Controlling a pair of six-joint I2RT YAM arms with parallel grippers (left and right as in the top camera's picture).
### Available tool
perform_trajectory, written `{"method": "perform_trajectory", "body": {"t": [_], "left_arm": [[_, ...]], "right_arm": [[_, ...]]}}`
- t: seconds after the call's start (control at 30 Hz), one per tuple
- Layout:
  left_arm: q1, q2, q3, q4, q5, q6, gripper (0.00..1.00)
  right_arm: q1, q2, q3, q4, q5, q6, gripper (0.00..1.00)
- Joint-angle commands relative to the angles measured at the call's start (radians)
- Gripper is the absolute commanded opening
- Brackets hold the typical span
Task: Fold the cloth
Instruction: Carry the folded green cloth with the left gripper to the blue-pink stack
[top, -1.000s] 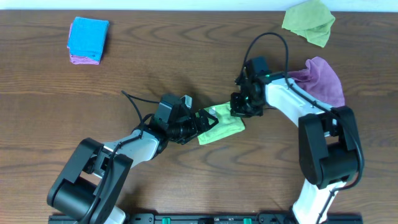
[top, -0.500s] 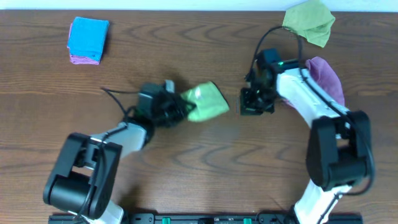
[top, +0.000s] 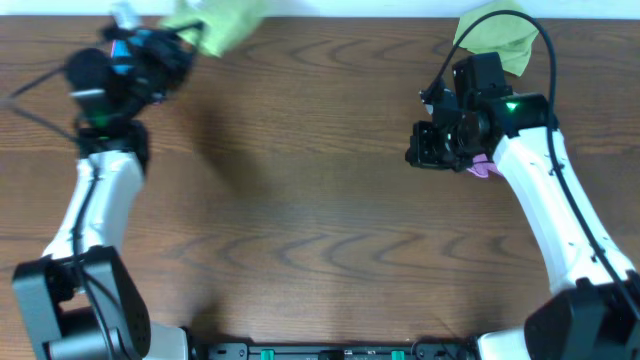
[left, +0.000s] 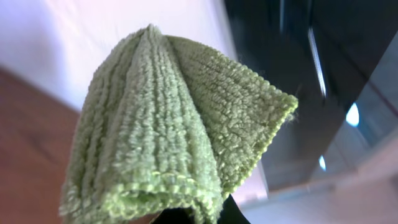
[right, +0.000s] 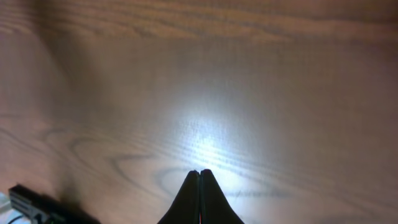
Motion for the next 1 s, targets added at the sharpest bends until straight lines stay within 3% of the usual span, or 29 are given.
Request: {"method": "perform_trajectory", "body": {"t": [0.0, 0.2, 0.5, 0.77, 0.97], "left_arm": [[0.099, -0.004, 0.014, -0.044, -0.068, 0.008, 0.06], [0.181, 0.022, 0.014, -0.172, -0.192, 0.153, 0.06], [0.182, 0.139, 0.014, -0.159, -0.285, 0.183, 0.06], [0.207, 0.328, 0.106, -0.069, -0.278, 0.148, 0.06], [0.212, 0.385, 0.208, -0.064, -0.234, 0.217, 0.06]], "right_arm": [[0.0, -0.048, 0.014, -0.039, -0.004, -0.017, 0.02], [0.019, -0.081, 0.014, -0.131, -0.005, -0.016, 0.02], [0.199, -0.084, 0.014, -0.262, -0.009, -0.001, 0.01], [0.404, -0.099, 0.014, -0.299, -0.034, 0.102, 0.02], [0.52, -0.109, 0.014, -0.244, -0.034, 0.192, 0.02]]}}
